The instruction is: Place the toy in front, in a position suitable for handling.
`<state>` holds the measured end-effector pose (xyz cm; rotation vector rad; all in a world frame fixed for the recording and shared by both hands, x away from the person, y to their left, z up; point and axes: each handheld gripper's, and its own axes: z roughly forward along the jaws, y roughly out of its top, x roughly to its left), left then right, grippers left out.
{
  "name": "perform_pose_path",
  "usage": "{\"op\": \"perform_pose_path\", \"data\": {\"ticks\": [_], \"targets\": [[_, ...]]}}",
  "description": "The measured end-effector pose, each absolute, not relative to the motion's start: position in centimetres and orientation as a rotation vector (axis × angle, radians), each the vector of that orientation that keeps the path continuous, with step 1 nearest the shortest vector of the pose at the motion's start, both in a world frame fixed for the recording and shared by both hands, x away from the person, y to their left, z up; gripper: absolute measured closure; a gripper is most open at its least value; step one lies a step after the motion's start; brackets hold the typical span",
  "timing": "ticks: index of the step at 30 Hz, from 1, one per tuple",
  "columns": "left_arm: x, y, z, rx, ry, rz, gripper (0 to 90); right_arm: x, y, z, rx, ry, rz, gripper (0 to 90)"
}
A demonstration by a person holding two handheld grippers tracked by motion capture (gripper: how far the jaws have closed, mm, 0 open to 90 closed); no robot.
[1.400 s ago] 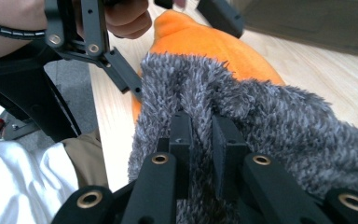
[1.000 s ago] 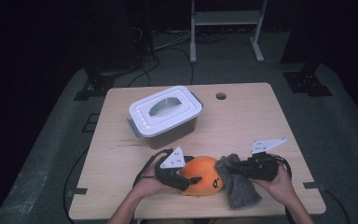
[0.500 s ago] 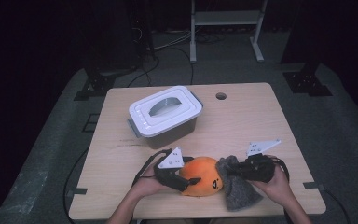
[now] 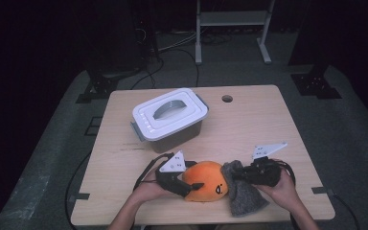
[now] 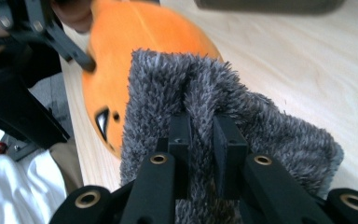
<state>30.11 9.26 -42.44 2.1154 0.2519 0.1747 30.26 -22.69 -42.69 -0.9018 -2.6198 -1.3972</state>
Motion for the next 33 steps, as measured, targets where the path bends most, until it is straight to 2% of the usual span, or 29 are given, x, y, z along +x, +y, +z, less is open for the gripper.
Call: {"op": "perform_pose_path", "data": {"ticks": [4,10,14,20,27,33], "targets": [[30.1,9.3,-42.4,2.116,0.258,0.178,25.7,30.1,-23.2,-43.1,-0.92,-2.636,-1.349,78.6],[30.0,9.0,-42.4,2.114,0.255,0.186,25.3,29.8,-22.7,-40.9,-0.87,-2.599,-1.499,78.6],[30.1,9.1,-42.4,2.12,0.26,0.182,24.6,29.7,-21.9,-41.7,-0.839,-2.629,-1.418,78.4],[30.2,9.2,-42.3,2.121,0.274,0.176,24.6,29.8,-22.9,-42.8,-0.881,-2.634,-1.327,78.4],[29.5,8.2,-42.1,2.126,0.23,0.201,24.1,29.8,-22.3,-40.5,-0.847,-2.594,-1.515,78.5],[29.3,7.9,-41.7,2.14,0.21,0.202,19.5,29.8,-21.6,-41.1,-0.821,-2.599,-1.477,78.3]]}}
